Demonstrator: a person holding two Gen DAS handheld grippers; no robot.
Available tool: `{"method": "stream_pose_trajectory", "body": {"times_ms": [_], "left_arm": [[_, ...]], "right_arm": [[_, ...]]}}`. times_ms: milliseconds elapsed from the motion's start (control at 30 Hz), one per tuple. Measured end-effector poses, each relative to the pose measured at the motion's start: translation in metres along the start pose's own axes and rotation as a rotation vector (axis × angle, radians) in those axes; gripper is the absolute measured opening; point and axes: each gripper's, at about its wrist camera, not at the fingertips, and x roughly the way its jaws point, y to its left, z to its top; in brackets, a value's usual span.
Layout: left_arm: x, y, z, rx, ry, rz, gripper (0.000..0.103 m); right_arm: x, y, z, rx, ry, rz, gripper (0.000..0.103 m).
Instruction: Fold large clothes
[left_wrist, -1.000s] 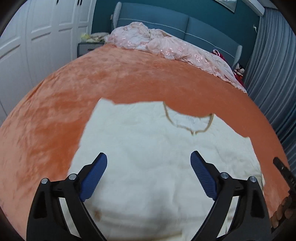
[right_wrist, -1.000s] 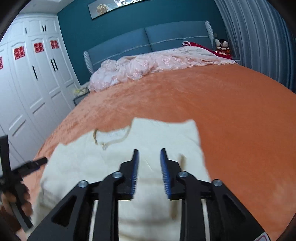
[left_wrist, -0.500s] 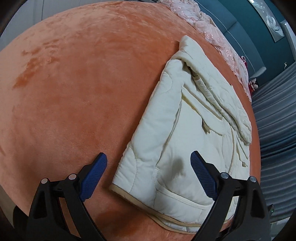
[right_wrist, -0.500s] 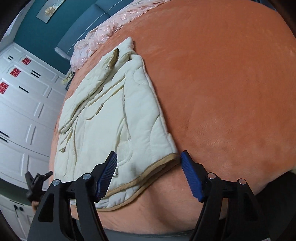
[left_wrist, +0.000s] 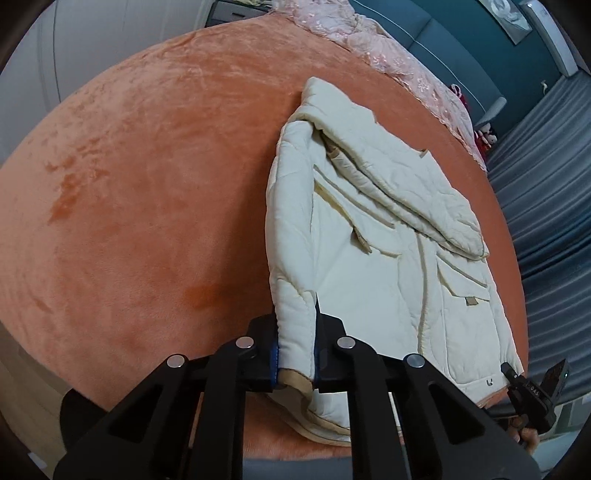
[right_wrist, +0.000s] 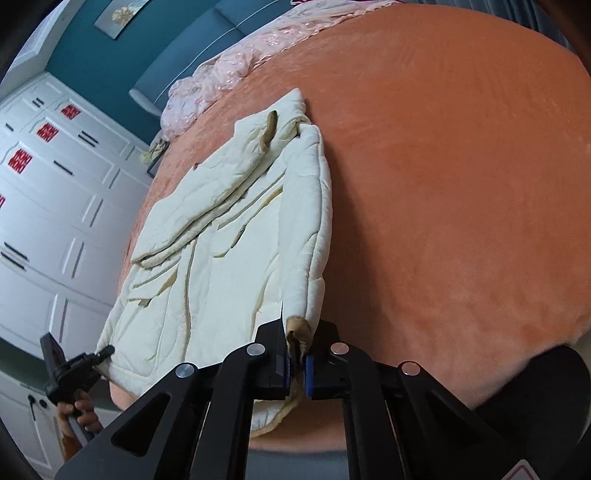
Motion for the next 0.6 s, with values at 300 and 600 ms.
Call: {"method": "stream_pose_trajectory", "body": {"times_ms": [300, 600], "left_arm": [[-0.113, 0.023, -0.135, 0.129, 0.233, 0.069, 0.01], [-0.172, -0.017, -0.101, 0.119, -0.014, -0.038, 0.009]], "right_arm": [[-0.118, 0.0, -0.117, -0.229, 0.347, -0.1, 0.005], [-0.161, 0.028, -0.056, -0.218, 0.081, 0.046, 0.005]]}}
